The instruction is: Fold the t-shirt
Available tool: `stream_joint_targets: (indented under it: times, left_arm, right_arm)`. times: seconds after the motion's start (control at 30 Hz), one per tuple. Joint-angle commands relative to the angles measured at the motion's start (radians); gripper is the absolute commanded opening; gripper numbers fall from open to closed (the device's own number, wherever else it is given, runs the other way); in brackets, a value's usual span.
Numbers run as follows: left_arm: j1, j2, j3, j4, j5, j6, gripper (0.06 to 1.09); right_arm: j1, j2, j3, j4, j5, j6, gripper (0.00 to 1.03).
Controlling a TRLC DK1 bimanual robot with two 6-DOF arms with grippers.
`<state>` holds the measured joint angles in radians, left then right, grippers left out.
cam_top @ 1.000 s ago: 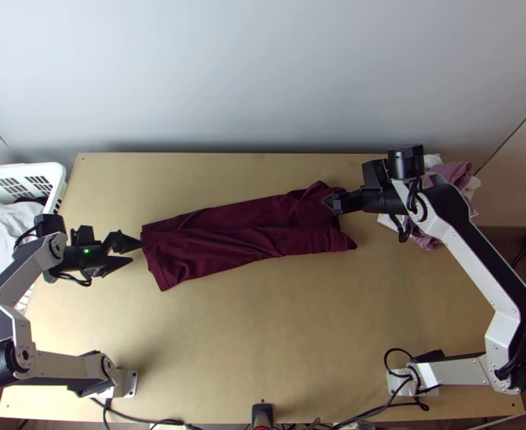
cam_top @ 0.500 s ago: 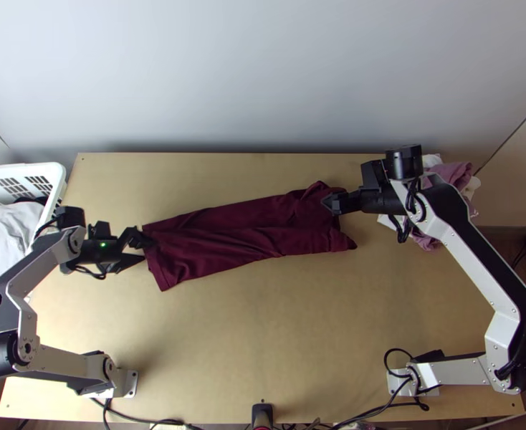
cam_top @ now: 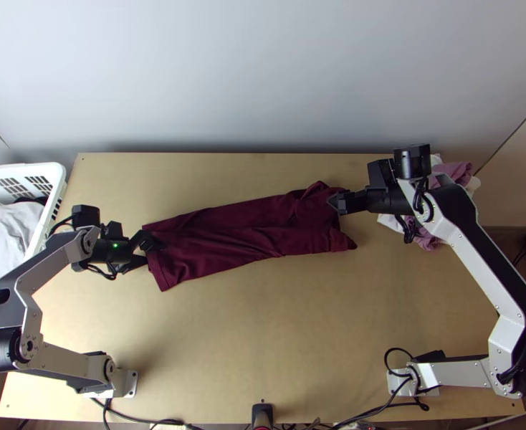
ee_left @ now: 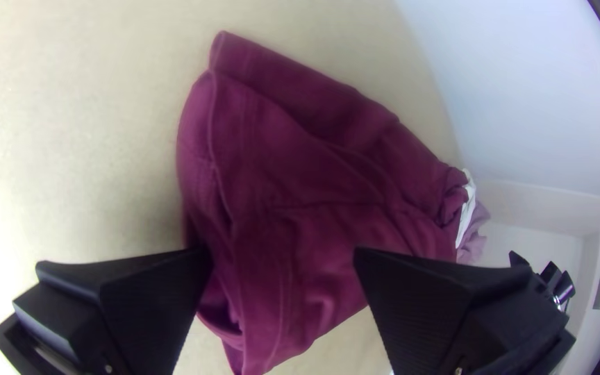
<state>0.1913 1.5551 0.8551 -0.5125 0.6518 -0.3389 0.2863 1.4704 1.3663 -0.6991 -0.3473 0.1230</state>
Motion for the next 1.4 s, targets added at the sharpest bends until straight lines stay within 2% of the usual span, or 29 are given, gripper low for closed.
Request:
stream_joint_targets:
  times: [0.0, 0.4, 0.63, 0.87, 1.2, 1.27, 1.3, 1.37]
  left_arm:
    - [0.011, 0.007, -0.008, 0.003, -0.063, 0.035, 1.03]
    - [0.085, -0.089, -0.005, -0.072, -0.075, 0.098, 1.03]
    - [0.08, -0.052, -0.011, -0.069, -0.073, 0.121, 1.03]
    - [0.017, 0.002, -0.019, -0.032, -0.124, 0.112, 1.03]
    - [-0.075, 0.048, 0.01, 0.049, -0.132, 0.017, 1.03]
    - [-0.085, 0.056, 0.013, 0.092, -0.13, -0.009, 0.95]
    - [-0.09, 0.068, 0.015, 0.115, -0.127, -0.028, 0.83]
    - [-0.095, 0.108, 0.039, 0.12, -0.116, -0.06, 0.47]
  right_arm:
    - [0.004, -0.001, 0.008, -0.007, -0.001, -0.002, 0.99]
    - [-0.003, 0.004, -0.004, -0.008, 0.001, -0.005, 0.99]
    - [0.007, 0.022, -0.006, -0.008, 0.001, 0.0, 0.99]
    - [0.005, 0.024, 0.004, -0.008, 0.001, -0.003, 0.99]
    - [0.002, 0.034, 0.005, -0.007, 0.001, -0.003, 0.99]
    - [0.004, 0.039, 0.008, -0.005, 0.001, -0.003, 0.99]
    - [0.004, 0.041, 0.01, -0.005, 0.001, -0.002, 0.99]
    - [0.004, 0.044, 0.017, -0.005, 0.001, 0.0, 0.99]
